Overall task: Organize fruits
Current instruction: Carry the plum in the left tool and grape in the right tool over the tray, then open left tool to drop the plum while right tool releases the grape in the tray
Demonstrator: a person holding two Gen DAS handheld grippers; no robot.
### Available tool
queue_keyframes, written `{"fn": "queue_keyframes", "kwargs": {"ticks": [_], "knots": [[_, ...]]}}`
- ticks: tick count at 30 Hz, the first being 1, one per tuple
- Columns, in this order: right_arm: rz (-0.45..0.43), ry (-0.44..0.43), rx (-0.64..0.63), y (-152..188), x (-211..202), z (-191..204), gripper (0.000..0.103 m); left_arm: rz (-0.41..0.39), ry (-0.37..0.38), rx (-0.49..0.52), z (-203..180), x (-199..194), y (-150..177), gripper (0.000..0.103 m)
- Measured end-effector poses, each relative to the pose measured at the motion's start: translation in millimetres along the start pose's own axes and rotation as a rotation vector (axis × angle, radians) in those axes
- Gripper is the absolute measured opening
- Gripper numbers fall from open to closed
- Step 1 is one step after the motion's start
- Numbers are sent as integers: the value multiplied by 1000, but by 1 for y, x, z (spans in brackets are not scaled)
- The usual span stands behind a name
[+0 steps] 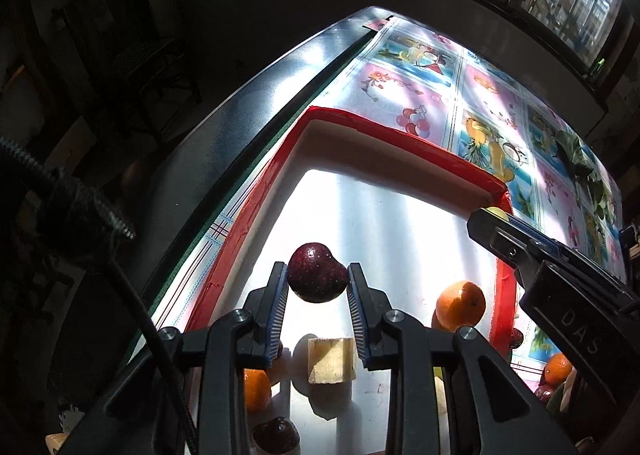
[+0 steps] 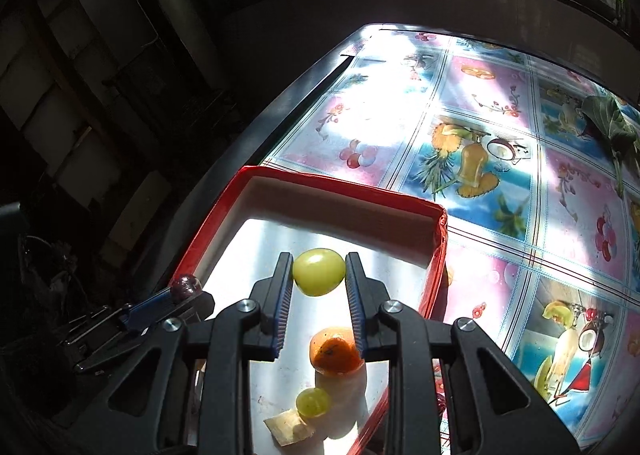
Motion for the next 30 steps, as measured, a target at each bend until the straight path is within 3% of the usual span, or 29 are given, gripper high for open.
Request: {"fn": "queue_keyframes", "kwargs": {"ticks": [9, 14, 23, 30], "knots": [[94, 35, -1, 8, 37, -15, 28, 55, -20, 42, -8, 24, 10, 29], [98, 53, -23, 13, 43, -13, 28, 50, -44, 57, -11, 26, 9, 30], [87, 40, 11, 16, 33, -16, 34, 61, -44, 45, -7, 21, 15, 30], [21, 11, 50, 21, -8, -23, 38, 9, -28, 14, -4, -10, 27, 33]]}}
Point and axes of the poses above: each gripper's, at about its wrist camera, not at the fingertips, and x roughly the way its jaws point, z to its left, y to its underside, the point moved 2 cm from there along x, roughly the way its jaws point, and after that the axes turned 3 degrees about z, right-handed, at the moved point
